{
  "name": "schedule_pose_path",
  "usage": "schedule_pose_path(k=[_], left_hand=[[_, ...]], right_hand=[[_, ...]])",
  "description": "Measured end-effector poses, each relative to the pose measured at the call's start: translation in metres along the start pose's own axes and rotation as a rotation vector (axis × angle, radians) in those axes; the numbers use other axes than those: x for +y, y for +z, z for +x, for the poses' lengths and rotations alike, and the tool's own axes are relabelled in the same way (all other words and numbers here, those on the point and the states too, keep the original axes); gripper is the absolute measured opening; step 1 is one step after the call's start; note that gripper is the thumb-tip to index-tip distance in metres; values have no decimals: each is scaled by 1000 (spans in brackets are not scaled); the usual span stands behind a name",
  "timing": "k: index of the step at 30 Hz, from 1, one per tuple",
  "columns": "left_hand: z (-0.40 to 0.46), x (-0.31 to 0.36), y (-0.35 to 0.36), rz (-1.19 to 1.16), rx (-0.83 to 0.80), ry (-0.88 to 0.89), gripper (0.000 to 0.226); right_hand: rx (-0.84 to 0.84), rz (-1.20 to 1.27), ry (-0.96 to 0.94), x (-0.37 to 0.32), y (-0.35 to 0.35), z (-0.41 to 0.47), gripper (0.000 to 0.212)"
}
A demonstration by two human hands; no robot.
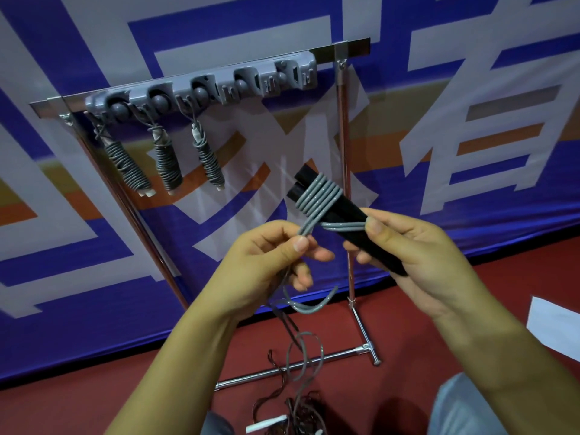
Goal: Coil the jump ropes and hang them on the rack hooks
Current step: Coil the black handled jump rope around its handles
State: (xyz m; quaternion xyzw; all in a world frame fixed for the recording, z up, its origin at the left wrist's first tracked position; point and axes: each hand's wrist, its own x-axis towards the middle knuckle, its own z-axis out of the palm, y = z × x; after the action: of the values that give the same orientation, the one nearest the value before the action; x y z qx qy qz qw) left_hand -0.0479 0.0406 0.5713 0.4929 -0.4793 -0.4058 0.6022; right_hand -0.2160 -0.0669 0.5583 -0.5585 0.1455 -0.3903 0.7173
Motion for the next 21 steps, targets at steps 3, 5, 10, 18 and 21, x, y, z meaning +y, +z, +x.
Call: schedule_pose_path(k=[3, 5, 10, 18, 21], left_hand=[[1, -5, -14, -67, -187, -99, 27], [-1, -8, -19, -76, -231, -170, 35], [-2, -12, -12, 78, -132, -194, 21], [0, -1, 0, 673, -30, -52, 39], [2, 1, -7, 749, -116, 22, 34]], right_hand=[[-106, 3, 11, -5, -8, 4, 29], [-187, 31, 26, -12, -15, 9, 41], [-302, -64, 63, -20, -27, 15, 58], [-552, -179, 128, -23, -38, 15, 48], [-684, -342, 184, -32, -40, 18, 50]])
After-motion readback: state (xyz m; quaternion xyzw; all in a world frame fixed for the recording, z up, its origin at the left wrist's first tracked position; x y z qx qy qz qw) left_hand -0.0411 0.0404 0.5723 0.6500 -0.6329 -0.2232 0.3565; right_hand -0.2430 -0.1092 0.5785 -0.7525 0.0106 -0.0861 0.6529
